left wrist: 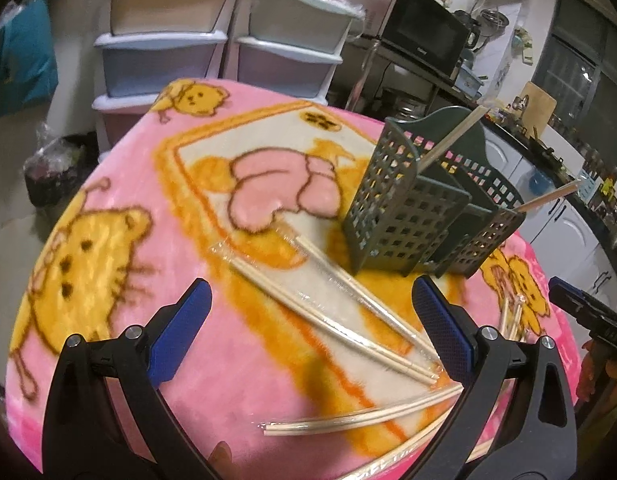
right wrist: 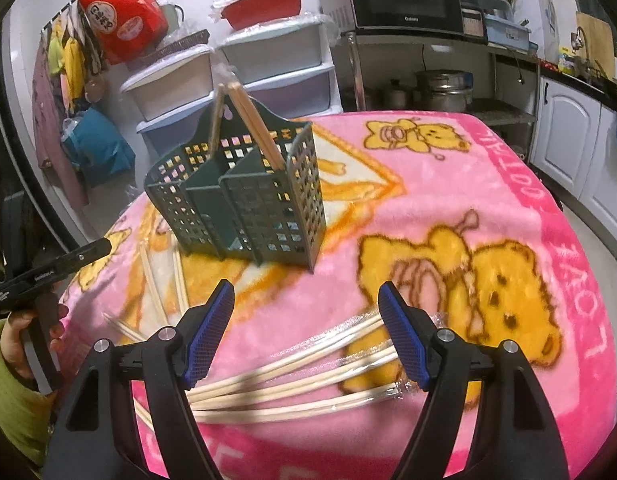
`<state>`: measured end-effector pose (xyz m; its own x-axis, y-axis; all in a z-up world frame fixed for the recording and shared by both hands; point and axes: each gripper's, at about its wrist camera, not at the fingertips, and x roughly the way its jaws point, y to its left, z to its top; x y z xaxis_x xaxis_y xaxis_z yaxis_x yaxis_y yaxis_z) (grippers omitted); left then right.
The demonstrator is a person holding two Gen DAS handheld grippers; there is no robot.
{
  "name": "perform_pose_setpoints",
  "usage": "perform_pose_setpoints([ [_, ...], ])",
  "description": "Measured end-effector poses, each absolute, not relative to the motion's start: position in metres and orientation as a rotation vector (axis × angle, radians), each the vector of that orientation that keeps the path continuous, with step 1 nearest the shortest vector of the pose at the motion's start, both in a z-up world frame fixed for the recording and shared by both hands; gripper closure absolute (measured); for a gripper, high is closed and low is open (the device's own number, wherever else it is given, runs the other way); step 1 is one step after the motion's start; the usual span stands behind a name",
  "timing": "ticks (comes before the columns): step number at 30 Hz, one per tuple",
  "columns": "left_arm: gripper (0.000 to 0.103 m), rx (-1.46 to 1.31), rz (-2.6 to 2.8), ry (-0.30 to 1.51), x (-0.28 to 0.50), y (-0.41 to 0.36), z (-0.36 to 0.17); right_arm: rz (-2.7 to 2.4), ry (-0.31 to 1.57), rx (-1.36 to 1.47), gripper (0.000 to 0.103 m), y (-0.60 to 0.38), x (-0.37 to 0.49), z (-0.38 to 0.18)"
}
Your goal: Organize utensils
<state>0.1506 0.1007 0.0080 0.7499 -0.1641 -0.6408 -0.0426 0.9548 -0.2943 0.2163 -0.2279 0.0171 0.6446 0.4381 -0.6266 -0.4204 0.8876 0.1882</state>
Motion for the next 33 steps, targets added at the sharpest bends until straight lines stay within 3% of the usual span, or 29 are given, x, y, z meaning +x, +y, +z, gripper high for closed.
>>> perform_pose_setpoints([
  [9,0.011,-0.396,-0.093,0.802,0.173,0.117,-0.013,0.447,0.801,0.022,0.032,-0.231,0.231,-0.006],
  [15,0.011,-0.464,-0.090,0.847,0.190,0.130,-0.023,0.424,0.883,0.067,0.040,-0.238,0.250,-0.021],
  [27,0.031,-0.531,-0.041,0.885,0.215,0.152,-0.034,0.358,1.031,0.178,0.048,-0.249,0.289,-0.046],
  [31,0.042,-0.513,-0.020,0.887,0.218,0.153,-0.035,0.328,1.031,0.202,0.065,-0.252,0.297,-0.048],
  [33,0.053,-0.492,-0.005,0.889,0.220,0.153,-0.036,0.316,1.025,0.207,0.077,-0.254,0.299,-0.049],
])
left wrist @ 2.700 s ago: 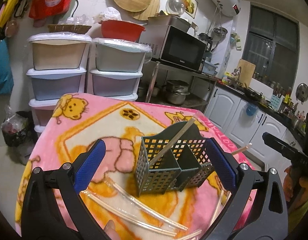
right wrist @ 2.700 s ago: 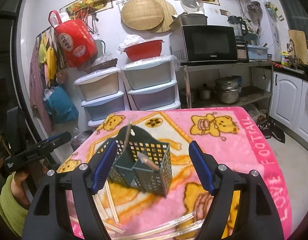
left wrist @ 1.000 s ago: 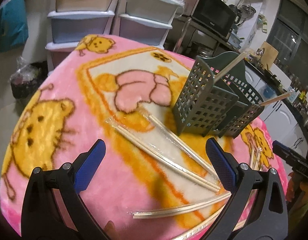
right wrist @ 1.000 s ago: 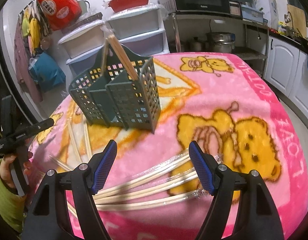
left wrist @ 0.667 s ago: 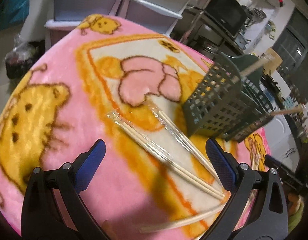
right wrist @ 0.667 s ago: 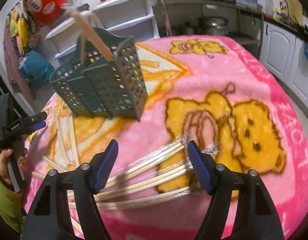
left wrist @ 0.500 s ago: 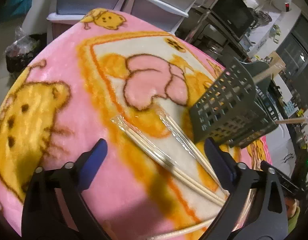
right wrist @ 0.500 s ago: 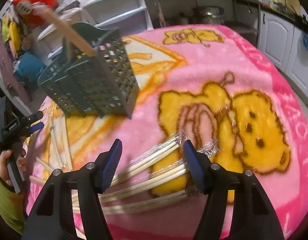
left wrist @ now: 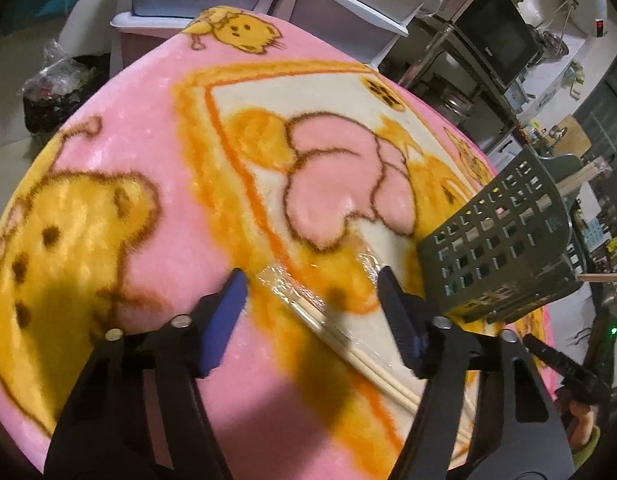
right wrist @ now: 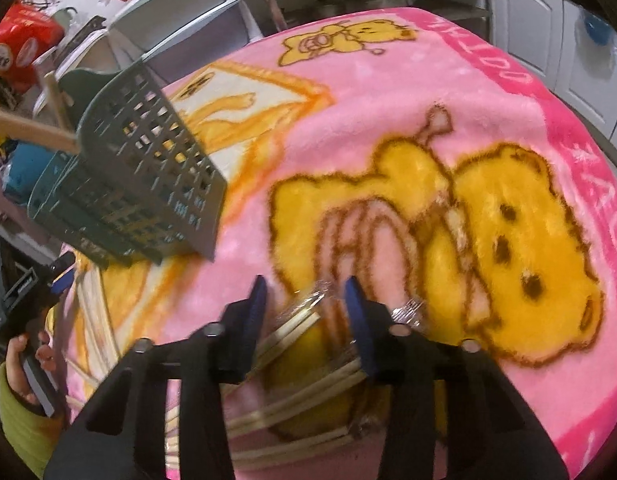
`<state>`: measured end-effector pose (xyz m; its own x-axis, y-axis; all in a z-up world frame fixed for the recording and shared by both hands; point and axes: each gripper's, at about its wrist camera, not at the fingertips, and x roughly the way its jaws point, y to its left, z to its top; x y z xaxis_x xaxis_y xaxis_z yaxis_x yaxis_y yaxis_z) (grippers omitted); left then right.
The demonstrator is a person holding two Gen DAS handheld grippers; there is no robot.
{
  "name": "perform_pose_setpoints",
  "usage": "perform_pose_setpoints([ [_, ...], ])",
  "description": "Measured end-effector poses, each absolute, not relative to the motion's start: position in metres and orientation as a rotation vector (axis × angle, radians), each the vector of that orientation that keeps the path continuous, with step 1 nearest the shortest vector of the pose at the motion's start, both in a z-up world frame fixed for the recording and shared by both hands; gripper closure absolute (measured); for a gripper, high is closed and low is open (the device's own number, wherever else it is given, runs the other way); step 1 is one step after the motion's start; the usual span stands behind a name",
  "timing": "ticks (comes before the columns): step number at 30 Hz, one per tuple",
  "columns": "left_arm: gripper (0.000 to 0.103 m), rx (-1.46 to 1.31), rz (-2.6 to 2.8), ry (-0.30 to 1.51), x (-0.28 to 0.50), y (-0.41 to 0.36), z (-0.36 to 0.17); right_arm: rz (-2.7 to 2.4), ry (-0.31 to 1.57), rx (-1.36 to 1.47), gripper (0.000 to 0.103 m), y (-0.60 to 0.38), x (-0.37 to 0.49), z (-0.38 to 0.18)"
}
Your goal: Organize utensils
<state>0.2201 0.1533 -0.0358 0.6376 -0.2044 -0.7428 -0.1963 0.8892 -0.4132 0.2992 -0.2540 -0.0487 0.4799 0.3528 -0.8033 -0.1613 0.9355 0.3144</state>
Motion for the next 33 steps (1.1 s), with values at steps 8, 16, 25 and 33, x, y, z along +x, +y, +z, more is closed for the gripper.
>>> perform_pose_setpoints([
  [8,0.089,-0.391,0.055,0.897,0.224,0.152,-0.038,0.345,0.990,0.249,0.095,-0.254,0.300,-0.046],
  [16,0.101,-0.418,0.005,0.870,0.221,0.153,-0.032,0.408,0.888,0.270,0.096,-0.250,0.287,-0.020],
  [25,0.102,-0.396,-0.090,0.728,0.197,0.127,0.016,0.485,0.735,0.207,0.097,-0.237,0.262,0.023],
  [33,0.102,-0.342,-0.186,0.601,0.174,0.096,0.063,0.538,0.635,0.147,0.097,-0.222,0.238,0.052],
])
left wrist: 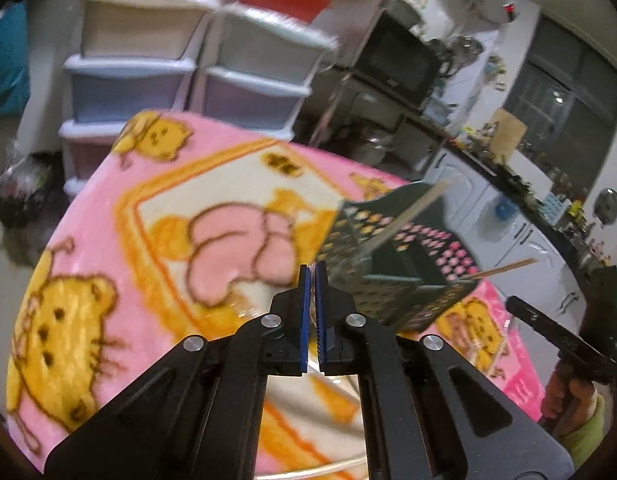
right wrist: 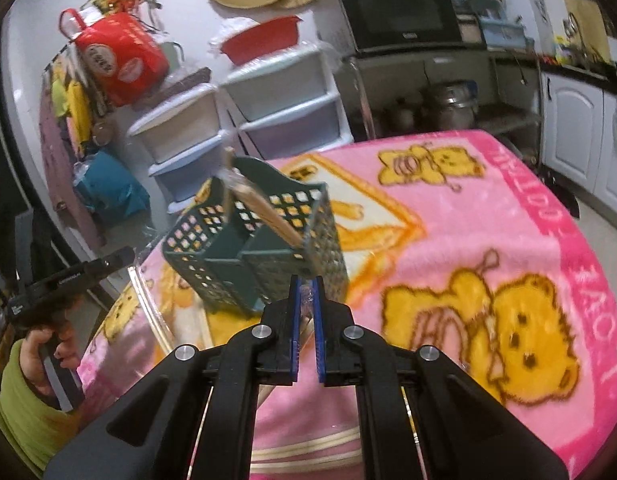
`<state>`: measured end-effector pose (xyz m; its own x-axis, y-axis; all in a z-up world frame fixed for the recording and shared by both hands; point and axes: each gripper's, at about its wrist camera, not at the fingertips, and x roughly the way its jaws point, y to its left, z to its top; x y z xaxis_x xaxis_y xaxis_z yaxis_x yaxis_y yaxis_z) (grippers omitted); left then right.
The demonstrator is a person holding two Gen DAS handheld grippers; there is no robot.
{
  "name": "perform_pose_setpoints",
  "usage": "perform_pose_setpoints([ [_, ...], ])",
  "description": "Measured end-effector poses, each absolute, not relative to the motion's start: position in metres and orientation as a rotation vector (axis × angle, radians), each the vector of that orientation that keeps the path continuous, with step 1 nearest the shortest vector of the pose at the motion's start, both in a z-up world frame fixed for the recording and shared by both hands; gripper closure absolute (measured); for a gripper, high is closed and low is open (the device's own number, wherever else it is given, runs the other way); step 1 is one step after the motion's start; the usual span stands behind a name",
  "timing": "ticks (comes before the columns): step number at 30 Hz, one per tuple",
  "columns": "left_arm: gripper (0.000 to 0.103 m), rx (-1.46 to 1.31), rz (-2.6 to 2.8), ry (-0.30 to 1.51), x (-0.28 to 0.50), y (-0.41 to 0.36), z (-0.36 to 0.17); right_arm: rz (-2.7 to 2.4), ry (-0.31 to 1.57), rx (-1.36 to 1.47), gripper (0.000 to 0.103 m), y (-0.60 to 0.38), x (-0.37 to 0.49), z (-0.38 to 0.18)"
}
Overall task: Organize utensils
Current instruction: 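Carry both held chopstick bundles over the green basket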
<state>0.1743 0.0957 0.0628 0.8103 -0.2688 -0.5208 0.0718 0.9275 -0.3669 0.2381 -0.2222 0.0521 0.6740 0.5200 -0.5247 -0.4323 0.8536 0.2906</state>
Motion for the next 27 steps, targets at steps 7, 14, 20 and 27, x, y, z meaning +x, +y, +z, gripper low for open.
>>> perform_pose_setpoints([
  [7,0.102,-0.301,-0.250,0.532,0.161,0.071,0.088,0.565,0.580,0.123,0.097,-0.217,0.222,0.070],
  [14,0.102,-0.292,-0.301,0.477,0.150,0.056,0.107,0.583,0.537,0.114,0.098,-0.215,0.212,0.084],
  [20,0.102,-0.277,-0.338,0.442,0.145,0.043,0.120,0.591,0.485,0.098,0.098,-0.215,0.204,0.100],
  [27,0.102,-0.267,-0.375,0.414,0.141,0.031,0.133,0.616,0.436,0.097,0.098,-0.216,0.198,0.117],
])
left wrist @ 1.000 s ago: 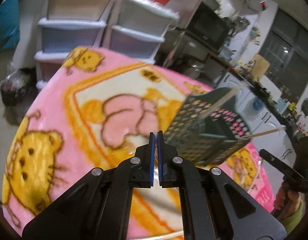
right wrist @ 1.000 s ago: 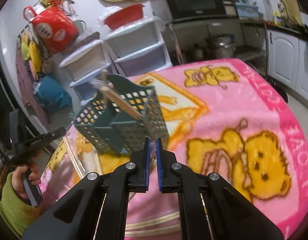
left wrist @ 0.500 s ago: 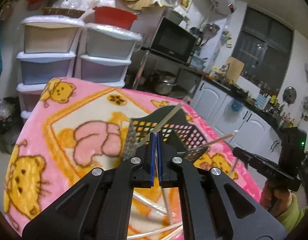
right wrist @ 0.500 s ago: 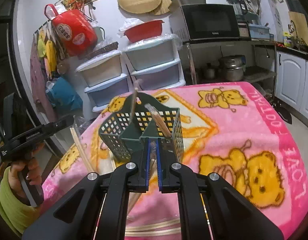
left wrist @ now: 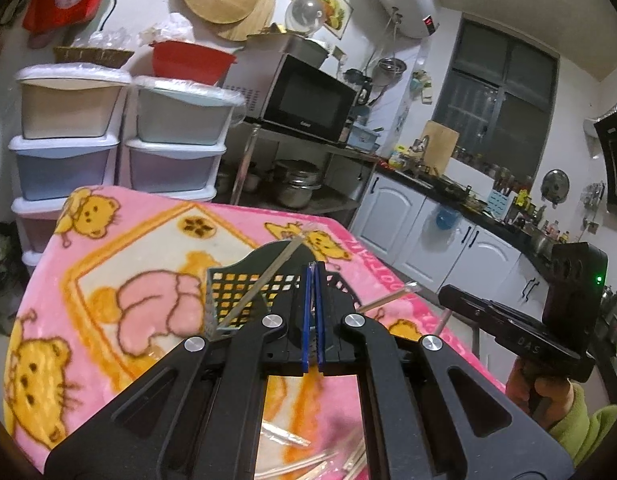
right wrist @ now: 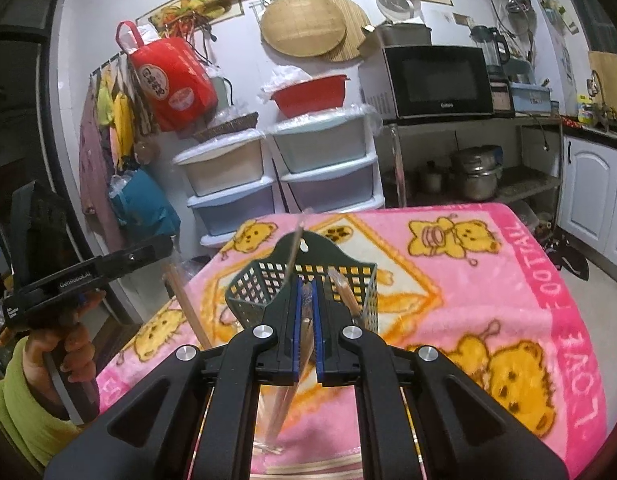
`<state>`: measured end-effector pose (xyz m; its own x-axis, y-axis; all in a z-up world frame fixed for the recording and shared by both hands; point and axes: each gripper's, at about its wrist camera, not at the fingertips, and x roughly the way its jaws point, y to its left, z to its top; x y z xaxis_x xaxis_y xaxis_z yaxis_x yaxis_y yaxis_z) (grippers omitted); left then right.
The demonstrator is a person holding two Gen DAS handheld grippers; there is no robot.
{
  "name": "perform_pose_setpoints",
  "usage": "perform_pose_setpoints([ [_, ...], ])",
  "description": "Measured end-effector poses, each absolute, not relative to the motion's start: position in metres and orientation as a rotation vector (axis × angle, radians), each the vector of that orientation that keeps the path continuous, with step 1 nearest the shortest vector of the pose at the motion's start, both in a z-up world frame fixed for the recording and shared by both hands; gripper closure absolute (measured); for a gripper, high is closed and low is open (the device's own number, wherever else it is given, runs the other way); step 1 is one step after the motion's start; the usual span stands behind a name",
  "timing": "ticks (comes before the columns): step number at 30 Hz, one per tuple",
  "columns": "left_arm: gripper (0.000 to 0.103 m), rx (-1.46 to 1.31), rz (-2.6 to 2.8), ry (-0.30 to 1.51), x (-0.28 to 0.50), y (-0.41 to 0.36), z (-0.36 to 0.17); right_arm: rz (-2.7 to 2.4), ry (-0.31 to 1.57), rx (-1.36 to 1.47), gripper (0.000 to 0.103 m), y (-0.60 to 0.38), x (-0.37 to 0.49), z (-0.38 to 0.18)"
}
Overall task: Organize utensils
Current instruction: 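Carry both held chopstick bundles over the green basket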
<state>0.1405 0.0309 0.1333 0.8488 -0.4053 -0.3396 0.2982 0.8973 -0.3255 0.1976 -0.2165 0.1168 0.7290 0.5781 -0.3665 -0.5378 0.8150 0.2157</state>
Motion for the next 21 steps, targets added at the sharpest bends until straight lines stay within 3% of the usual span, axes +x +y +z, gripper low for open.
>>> perform_pose_setpoints([
  [21,0.103,-0.222,-0.462,0.350,0.138,-0.002,0.168,0.597,0.293,0.094,0.098,-0.230,0.182,0.163],
])
